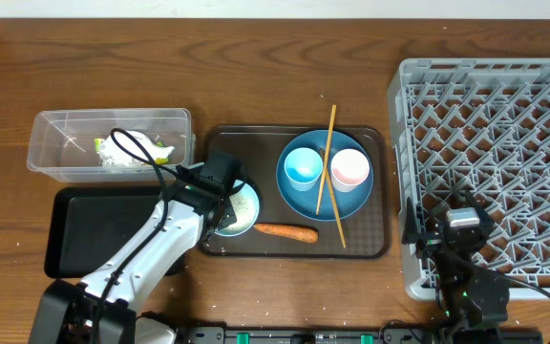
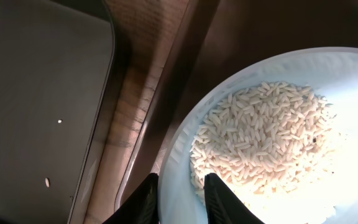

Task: Sort waste into correct bins and load items into the dishwasher rack
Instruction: 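Lower the left gripper and grip the rim of the rice bowl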

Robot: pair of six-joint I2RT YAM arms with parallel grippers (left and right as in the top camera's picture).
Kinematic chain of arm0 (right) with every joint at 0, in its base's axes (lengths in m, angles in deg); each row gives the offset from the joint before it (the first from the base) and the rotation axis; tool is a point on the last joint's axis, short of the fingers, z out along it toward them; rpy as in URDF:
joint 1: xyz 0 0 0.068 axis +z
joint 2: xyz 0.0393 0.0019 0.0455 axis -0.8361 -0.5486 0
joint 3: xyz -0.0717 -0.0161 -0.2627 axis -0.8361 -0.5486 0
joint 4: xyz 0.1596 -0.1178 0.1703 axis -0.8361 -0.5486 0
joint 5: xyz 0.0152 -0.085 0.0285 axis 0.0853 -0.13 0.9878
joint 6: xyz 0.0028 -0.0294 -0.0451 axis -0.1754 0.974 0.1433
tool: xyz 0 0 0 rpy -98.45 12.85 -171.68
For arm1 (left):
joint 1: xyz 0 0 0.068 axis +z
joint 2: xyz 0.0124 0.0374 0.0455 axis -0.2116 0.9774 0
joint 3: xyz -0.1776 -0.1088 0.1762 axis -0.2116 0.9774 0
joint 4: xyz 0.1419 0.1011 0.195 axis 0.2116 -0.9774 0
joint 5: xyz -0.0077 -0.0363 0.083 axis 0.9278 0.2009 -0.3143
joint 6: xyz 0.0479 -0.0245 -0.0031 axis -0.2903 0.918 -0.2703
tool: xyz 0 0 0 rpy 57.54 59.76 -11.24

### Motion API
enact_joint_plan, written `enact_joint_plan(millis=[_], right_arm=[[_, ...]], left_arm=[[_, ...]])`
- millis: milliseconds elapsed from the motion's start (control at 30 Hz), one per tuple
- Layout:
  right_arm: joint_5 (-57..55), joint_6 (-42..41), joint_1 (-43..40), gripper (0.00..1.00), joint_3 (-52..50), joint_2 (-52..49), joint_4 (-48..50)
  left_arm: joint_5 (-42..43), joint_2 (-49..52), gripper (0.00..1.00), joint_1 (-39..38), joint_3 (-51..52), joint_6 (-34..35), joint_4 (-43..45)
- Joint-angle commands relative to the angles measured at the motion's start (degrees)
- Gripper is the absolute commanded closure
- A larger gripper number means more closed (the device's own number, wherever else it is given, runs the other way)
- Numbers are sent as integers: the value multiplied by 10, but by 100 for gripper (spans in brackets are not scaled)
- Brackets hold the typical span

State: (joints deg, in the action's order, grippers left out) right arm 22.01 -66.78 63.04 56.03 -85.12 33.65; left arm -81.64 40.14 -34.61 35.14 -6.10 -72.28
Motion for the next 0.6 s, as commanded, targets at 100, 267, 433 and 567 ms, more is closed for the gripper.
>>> enact_joint_plan(millis=[100, 267, 433, 567], right_arm=[[2, 6, -4, 1, -1, 1, -2], [2, 6, -4, 1, -1, 1, -2], [2, 6, -4, 1, -1, 1, -2], [2, 6, -4, 1, -1, 1, -2]], left_arm=[[-13, 4, 73, 1, 11, 7, -1], [-13, 4, 74, 1, 15, 7, 3], [-13, 4, 74, 1, 16, 7, 7], [-13, 4, 73, 1, 18, 7, 7]])
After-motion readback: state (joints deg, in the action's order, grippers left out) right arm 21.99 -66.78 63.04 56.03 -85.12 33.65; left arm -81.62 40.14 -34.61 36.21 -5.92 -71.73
